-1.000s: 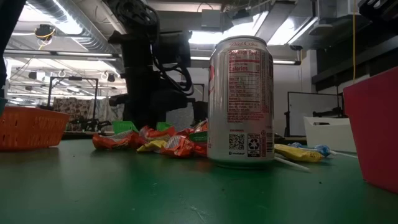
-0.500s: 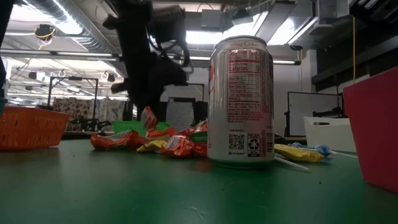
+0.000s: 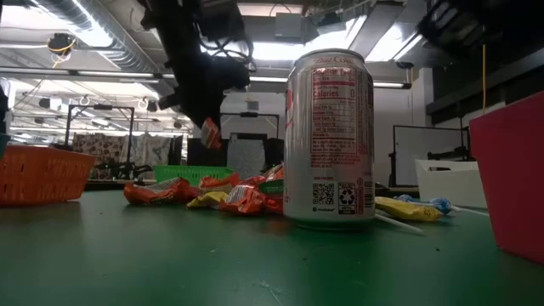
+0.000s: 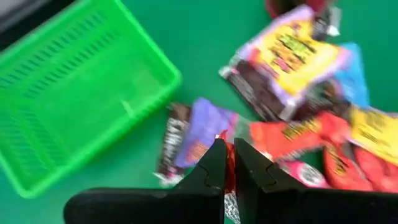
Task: Sort candy
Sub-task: Put the orange chocolate into the green bin
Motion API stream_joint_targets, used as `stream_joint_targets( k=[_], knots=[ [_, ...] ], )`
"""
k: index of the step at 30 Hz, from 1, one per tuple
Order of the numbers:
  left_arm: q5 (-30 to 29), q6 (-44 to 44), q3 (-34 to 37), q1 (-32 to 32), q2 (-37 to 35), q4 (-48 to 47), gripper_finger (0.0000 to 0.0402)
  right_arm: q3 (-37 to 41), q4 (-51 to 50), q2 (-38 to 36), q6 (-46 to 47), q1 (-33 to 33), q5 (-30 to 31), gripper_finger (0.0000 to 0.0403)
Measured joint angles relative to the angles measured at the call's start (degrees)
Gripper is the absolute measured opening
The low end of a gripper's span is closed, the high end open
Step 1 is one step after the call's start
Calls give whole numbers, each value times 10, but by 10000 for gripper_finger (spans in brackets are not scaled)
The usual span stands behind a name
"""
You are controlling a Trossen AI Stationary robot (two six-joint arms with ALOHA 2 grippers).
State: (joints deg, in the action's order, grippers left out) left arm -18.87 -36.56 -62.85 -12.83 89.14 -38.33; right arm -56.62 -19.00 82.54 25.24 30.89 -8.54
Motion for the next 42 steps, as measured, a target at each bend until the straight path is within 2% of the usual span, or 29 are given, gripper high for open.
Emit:
stream_joint_targets(
  k=[11, 19, 25, 35, 42],
  knots=[
    [-2, 89, 0, -118, 0, 32, 0, 0, 0, 0, -49, -110, 0, 133],
    [-2, 161, 0, -156, 2, 33, 7, 0, -14, 0, -78, -184, 0, 133],
    [-2, 207, 0, -161, 2, 33, 51, 0, -34, 0, -105, -213, 0, 133],
    [-1, 207, 0, -159, 2, 33, 142, 0, -74, 0, -125, -212, 0, 133],
    [-1, 211, 0, -141, 2, 46, 170, 0, -86, 0, -125, -212, 9, 133]
  ],
)
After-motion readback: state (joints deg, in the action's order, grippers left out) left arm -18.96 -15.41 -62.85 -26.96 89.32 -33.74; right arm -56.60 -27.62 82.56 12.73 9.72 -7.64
